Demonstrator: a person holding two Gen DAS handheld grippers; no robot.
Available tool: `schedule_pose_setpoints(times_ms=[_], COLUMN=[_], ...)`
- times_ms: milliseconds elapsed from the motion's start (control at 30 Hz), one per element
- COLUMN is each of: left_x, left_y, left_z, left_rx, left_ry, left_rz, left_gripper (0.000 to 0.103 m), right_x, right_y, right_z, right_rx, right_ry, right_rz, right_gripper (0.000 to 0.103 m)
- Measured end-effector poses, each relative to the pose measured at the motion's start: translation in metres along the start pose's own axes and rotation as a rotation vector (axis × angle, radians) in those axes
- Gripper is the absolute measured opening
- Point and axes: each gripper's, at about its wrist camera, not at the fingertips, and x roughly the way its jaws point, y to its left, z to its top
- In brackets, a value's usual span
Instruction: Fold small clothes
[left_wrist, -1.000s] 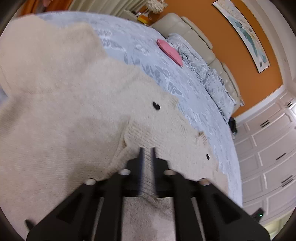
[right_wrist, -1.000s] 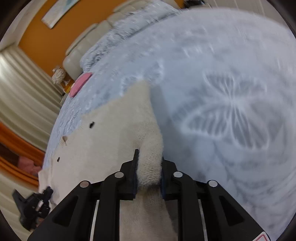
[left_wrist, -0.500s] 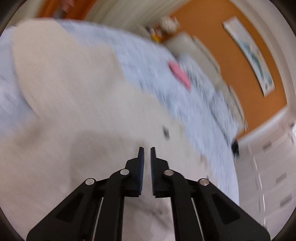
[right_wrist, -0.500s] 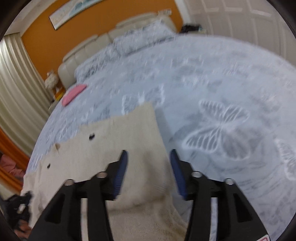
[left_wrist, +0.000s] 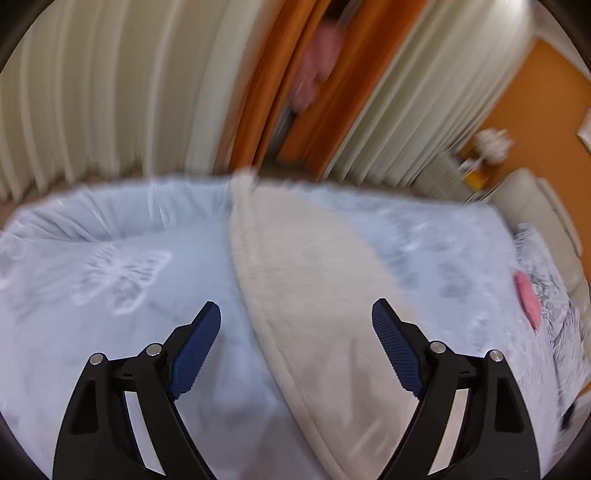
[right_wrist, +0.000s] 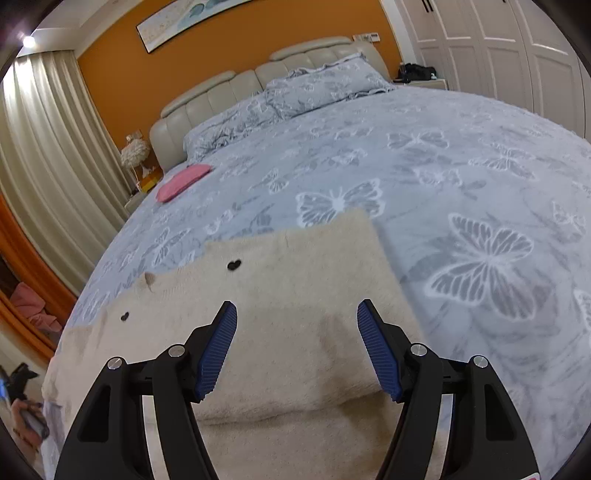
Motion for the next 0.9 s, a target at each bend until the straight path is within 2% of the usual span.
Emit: schedule_pose_setpoints(times_ms=[33, 67, 100, 133, 200, 233, 333, 500, 600, 667, 700, 733, 767, 800, 867, 900], left_x=[0.016, 0.013, 0.013, 0.018, 0.021, 0.018, -0.020, -0.122, -0.187, -0.212, -0.215, -0.213, -0.209, -0.205, -0.191, -0.185], left_y=[0.005, -0.001, -0.009, -0.013, -0.031, -0.037, -0.075, -0.154, -0.188, -0.202, -0.204, -0.203, -0.196, -0.190, -0.166, -0.153], left_z=[0.005, 0.006, 0.006, 0.006, 0.005, 0.006, -0.004, -0.067, -0.143, -0.205, -0.237, -0.260, -0.296, -0.312, -0.332, -0.334], left_rx=[-0.029, 0.005, 0.038, 0.052, 0.111, 0.127, 0.224, 0.416, 0.532, 0.608, 0.629, 0.640, 0.632, 0.615, 0.528, 0.477], left_ry=[0.064, 0.001, -0.016, 0.014, 0.035, 0.031, -0.077, -0.123, -0.090, 0.024, 0.093, 0.143, 0.204, 0.217, 0.196, 0.196], left_rz=[0.011, 0.022, 0.014, -0.021, -0.024, -0.063, -0.150, -0.444, -0.644, -0.747, -0.765, -0.762, -0.727, -0.694, -0.629, -0.625], left_gripper=[0.084, 0.084, 0.075, 0.048, 0.011, 0.009, 0.008, 0.008, 0.009, 0.014, 0.018, 0.039, 0.056, 0.083, 0.083, 0.083], right_x=[0.002, 0.003, 0.004, 0.005, 0.007, 0.008, 0.008, 0.003, 0.001, 0.001, 0.002, 0.003, 0.004, 0.005, 0.006, 0.007], right_y=[0.001, 0.003, 0.004, 0.005, 0.006, 0.006, 0.005, -0.001, -0.005, -0.009, -0.010, -0.011, -0.011, -0.012, -0.012, -0.011], right_z=[-0.001, -0.002, -0.003, -0.004, -0.006, -0.005, -0.005, 0.000, 0.002, 0.003, 0.004, 0.004, 0.004, 0.004, 0.005, 0.006], right_rx=[-0.009, -0.016, -0.021, -0.024, -0.029, -0.028, -0.015, 0.017, 0.041, 0.064, 0.069, 0.070, 0.070, 0.068, 0.058, 0.048], right_ry=[0.006, 0.009, 0.013, 0.017, 0.025, 0.028, 0.032, 0.029, 0.033, 0.042, 0.050, 0.057, 0.064, 0.072, 0.084, 0.088], right_rz=[-0.002, -0.003, -0.003, -0.001, 0.003, 0.005, 0.011, 0.031, 0.044, 0.060, 0.068, 0.070, 0.072, 0.075, 0.082, 0.086], right_gripper=[0.067, 0.067, 0.067, 0.067, 0.067, 0.067, 0.067, 0.067, 0.067, 0.067, 0.068, 0.068, 0.068, 0.068, 0.068, 0.069])
